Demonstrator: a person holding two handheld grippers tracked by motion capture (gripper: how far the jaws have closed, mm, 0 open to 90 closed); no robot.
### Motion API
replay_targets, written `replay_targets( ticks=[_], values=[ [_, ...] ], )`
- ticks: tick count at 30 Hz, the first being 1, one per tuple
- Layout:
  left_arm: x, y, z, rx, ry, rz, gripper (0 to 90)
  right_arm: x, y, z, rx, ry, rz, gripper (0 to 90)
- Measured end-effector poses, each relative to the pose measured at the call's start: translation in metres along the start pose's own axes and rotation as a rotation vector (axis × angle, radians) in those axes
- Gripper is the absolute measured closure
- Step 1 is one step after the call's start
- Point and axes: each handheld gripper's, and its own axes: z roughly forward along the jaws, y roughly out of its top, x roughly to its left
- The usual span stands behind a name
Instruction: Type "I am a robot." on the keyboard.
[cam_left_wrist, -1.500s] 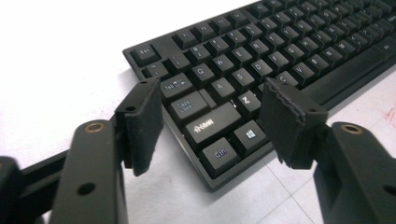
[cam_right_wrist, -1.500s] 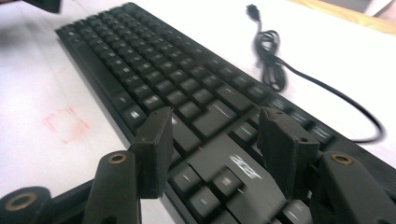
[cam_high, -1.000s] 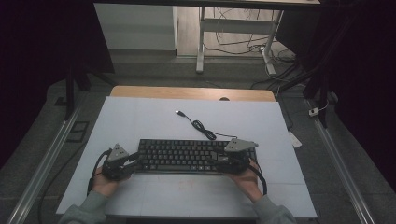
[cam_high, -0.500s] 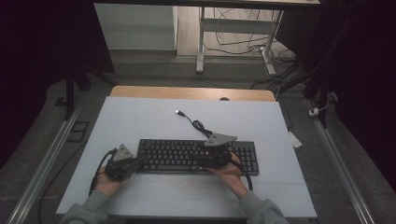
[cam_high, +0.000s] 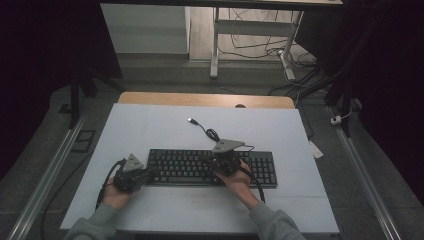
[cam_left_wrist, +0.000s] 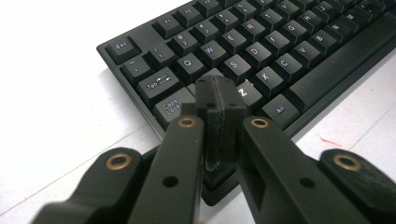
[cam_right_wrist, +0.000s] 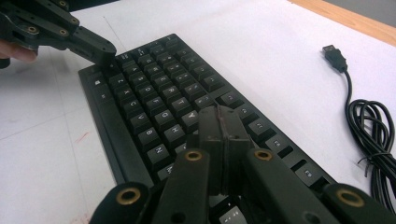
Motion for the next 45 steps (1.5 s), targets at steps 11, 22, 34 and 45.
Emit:
replay_targets(
  ticks=[11, 22, 34, 45],
  values=[
    [-0.001, 0.000, 0.002, 0.006, 0.005, 0.006, 88.6, -0.005, 0.001, 0.012, 0.034, -0.015, 0.009, 89.4],
    [0.000, -0.001, 0.004, 0.013, 0.010, 0.012, 88.3, -0.010, -0.003, 0.022, 0.073, -0.020, 0.036, 89.4],
    [0.000, -0.001, 0.005, 0.015, 0.008, 0.009, 88.3, -0.007, -0.006, 0.037, 0.126, -0.019, 0.027, 89.3],
    [-0.001, -0.002, 0.007, 0.024, 0.007, 0.007, 88.6, -0.006, -0.006, 0.041, 0.145, -0.028, 0.017, 89.6]
  ],
)
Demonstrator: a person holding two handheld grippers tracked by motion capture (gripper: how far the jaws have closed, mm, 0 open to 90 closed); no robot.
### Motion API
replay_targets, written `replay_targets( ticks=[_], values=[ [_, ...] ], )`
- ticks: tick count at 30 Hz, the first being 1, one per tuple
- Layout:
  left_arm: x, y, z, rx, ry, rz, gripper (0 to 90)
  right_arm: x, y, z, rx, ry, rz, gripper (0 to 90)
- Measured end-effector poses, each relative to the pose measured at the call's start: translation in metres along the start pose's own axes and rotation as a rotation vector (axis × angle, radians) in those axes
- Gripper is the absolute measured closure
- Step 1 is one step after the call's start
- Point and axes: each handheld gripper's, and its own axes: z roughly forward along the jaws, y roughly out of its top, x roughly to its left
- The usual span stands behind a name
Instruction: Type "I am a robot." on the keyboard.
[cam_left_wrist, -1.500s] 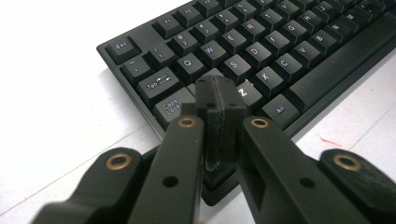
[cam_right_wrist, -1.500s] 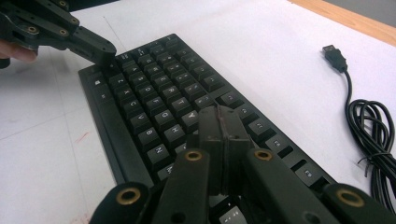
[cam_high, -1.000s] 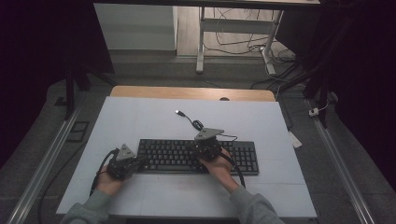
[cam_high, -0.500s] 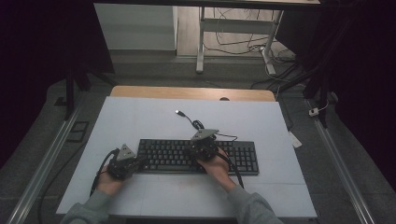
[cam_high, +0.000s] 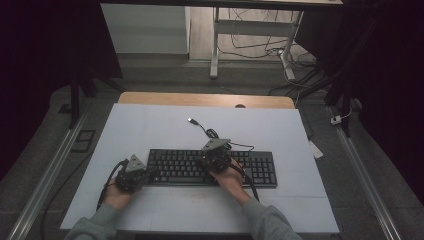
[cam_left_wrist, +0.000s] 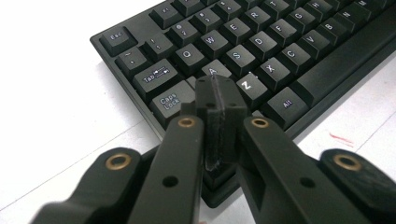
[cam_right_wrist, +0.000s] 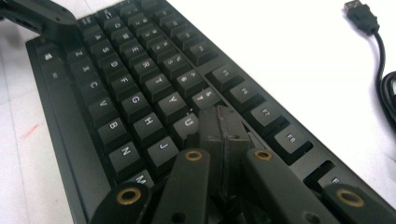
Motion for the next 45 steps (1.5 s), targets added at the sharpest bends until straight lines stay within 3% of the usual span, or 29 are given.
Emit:
replay_targets(
  ticks=[6, 9, 15, 23, 24, 29, 32, 45],
  values=[
    [0.000, 0.000, -0.001, -0.006, 0.004, 0.004, 88.6, 0.001, 0.001, -0.004, -0.023, -0.002, -0.006, 89.6],
    [0.001, 0.000, -0.006, -0.046, 0.006, -0.006, 88.6, 0.001, 0.003, -0.011, -0.052, -0.006, -0.012, 89.6],
    [0.002, 0.000, -0.010, -0.070, 0.005, -0.021, 88.5, -0.004, 0.001, -0.023, -0.086, -0.014, -0.001, 89.6],
    [0.004, 0.000, -0.012, -0.087, 0.009, -0.035, 86.5, -0.015, -0.018, -0.052, -0.110, -0.029, 0.015, 89.2],
    [0.004, 0.000, -0.012, -0.086, 0.009, -0.036, 85.7, -0.017, -0.021, -0.056, -0.110, -0.030, 0.015, 85.8],
    [0.005, -0.001, -0.012, -0.092, 0.009, -0.042, 78.7, -0.023, -0.028, -0.066, -0.113, -0.044, 0.030, 72.4],
    [0.006, -0.001, -0.012, -0.094, 0.014, -0.052, 68.5, -0.027, -0.036, -0.075, -0.114, -0.057, 0.039, 63.4],
    [0.008, -0.002, -0.013, -0.091, 0.043, -0.079, 45.7, -0.032, -0.057, -0.098, -0.127, -0.075, 0.058, 55.3]
  ],
)
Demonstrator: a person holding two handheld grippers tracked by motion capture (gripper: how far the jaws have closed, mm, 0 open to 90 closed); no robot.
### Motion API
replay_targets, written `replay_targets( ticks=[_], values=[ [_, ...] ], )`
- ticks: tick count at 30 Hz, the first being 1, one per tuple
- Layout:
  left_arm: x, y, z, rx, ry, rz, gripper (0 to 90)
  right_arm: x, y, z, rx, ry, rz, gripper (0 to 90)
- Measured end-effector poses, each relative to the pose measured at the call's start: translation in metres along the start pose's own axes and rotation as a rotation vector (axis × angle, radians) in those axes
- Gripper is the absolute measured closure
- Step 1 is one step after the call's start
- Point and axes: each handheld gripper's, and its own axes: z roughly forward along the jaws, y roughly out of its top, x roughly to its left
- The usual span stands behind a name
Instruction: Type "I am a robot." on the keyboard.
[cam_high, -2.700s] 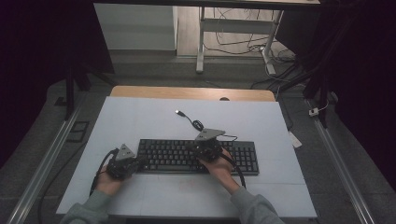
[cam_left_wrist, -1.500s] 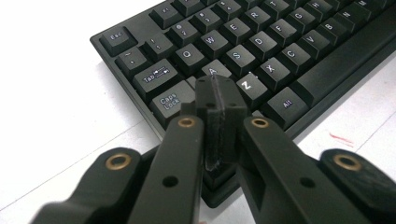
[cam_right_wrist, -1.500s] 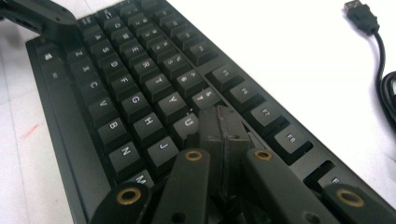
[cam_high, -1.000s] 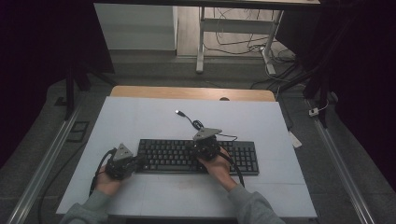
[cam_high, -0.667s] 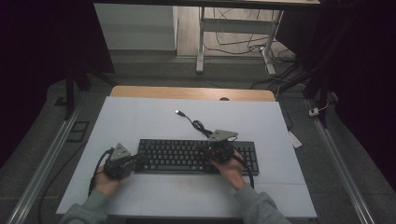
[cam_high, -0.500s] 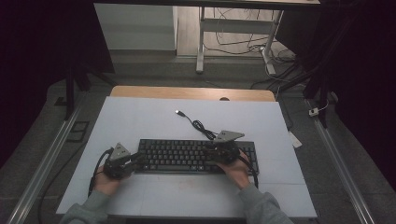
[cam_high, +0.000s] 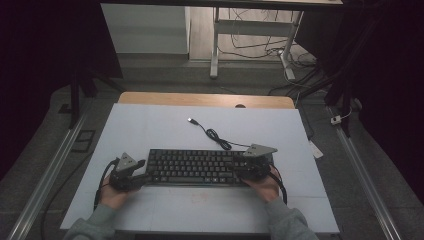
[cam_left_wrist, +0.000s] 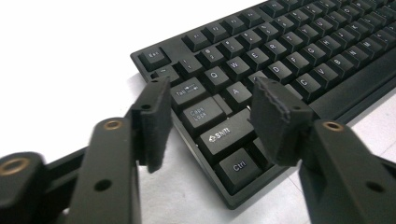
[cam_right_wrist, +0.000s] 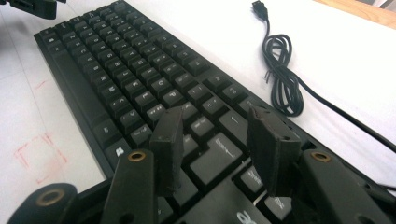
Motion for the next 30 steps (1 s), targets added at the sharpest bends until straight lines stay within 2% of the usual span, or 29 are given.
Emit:
replay_targets(
  ticks=[7, 11, 16, 22, 26, 30],
  values=[
    [0.001, 0.002, -0.003, -0.001, -0.005, -0.016, 39.7, -0.001, -0.003, -0.004, -0.006, -0.005, -0.005, 54.3],
    [0.002, 0.004, -0.005, 0.001, -0.047, -0.017, 37.6, -0.001, -0.003, -0.005, 0.001, -0.011, -0.006, 53.8],
    [-0.003, 0.010, -0.006, 0.014, -0.103, 0.024, 39.0, -0.002, -0.004, -0.005, 0.000, -0.017, -0.008, 53.4],
    [-0.011, 0.023, -0.006, 0.008, -0.138, 0.065, 39.1, -0.002, -0.003, -0.005, 0.001, -0.018, -0.011, 53.3],
    [-0.017, 0.033, -0.002, 0.033, -0.171, 0.080, 41.6, -0.002, -0.003, -0.007, -0.008, -0.024, -0.009, 53.0],
    [-0.025, 0.044, 0.005, 0.073, -0.193, 0.127, 43.6, -0.003, -0.003, -0.008, -0.014, -0.027, 0.003, 52.8]
  ],
)
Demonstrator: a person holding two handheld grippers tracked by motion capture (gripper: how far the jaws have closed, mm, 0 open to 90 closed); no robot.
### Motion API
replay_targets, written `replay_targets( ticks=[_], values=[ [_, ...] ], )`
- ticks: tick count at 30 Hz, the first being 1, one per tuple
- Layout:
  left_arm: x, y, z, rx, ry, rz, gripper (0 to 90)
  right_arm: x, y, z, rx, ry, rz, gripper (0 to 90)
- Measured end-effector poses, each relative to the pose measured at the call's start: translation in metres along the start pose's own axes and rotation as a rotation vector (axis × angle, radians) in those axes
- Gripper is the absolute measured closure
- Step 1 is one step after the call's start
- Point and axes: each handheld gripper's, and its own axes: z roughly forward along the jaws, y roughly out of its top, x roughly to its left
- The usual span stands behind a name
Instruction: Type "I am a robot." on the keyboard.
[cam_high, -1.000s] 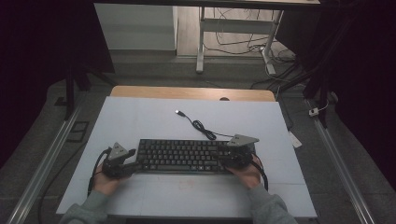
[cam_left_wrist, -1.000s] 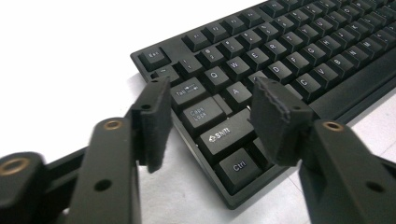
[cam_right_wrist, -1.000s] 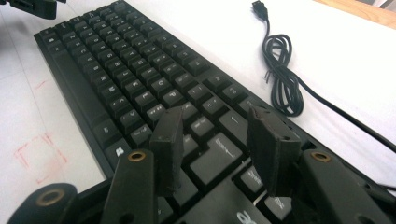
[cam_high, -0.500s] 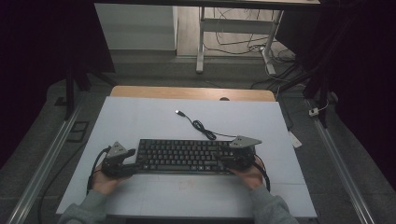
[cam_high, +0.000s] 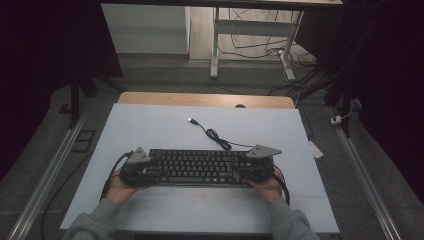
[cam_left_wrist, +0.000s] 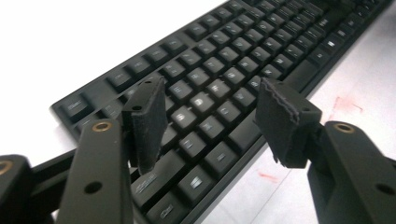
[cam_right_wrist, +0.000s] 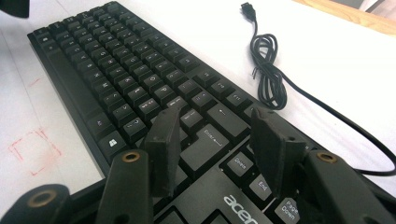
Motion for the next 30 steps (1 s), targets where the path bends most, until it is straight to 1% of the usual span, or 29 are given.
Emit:
replay_targets(
  ticks=[4, 6, 7, 8, 9, 10, 11, 12, 14, 15, 16, 24, 30],
  values=[
    [-0.004, 0.013, 0.009, 0.023, -0.033, 0.026, 47.0, 0.001, -0.001, -0.003, 0.001, -0.004, 0.004, 52.6],
    [-0.006, 0.019, 0.015, 0.035, -0.055, 0.036, 53.7, 0.001, -0.003, -0.005, 0.000, -0.009, 0.009, 52.6],
    [-0.007, 0.021, 0.018, 0.044, -0.065, 0.043, 53.7, 0.001, -0.003, -0.005, 0.000, -0.009, 0.009, 52.6],
    [-0.009, 0.022, 0.021, 0.053, -0.075, 0.047, 60.6, 0.000, -0.005, -0.006, 0.000, -0.006, 0.011, 52.6],
    [-0.010, 0.024, 0.023, 0.061, -0.090, 0.055, 60.6, 0.000, -0.005, -0.006, 0.000, -0.006, 0.011, 52.6],
    [-0.013, 0.025, 0.026, 0.067, -0.103, 0.063, 64.5, 0.000, -0.005, -0.006, 0.002, -0.008, 0.008, 52.6],
    [-0.015, 0.025, 0.028, 0.074, -0.114, 0.077, 73.9, 0.000, -0.006, -0.007, 0.000, -0.009, 0.015, 52.5],
    [-0.017, 0.025, 0.029, 0.080, -0.120, 0.086, 73.9, 0.000, -0.006, -0.007, 0.000, -0.009, 0.015, 52.5],
    [-0.019, 0.024, 0.031, 0.095, -0.131, 0.104, 82.8, 0.001, -0.007, -0.008, 0.003, -0.009, 0.013, 52.4],
    [-0.020, 0.023, 0.032, 0.099, -0.134, 0.103, 86.5, 0.001, -0.007, -0.008, 0.005, -0.010, 0.009, 52.4],
    [-0.020, 0.022, 0.033, 0.107, -0.136, 0.109, 88.5, 0.001, -0.008, -0.008, 0.006, -0.010, 0.007, 52.4],
    [-0.028, 0.017, 0.048, 0.147, -0.145, 0.134, 88.8, 0.003, -0.009, -0.005, 0.019, -0.008, -0.013, 51.8],
    [-0.030, 0.016, 0.053, 0.156, -0.129, 0.147, 88.8, 0.002, -0.009, -0.004, 0.024, -0.010, -0.015, 51.7]
  ],
)
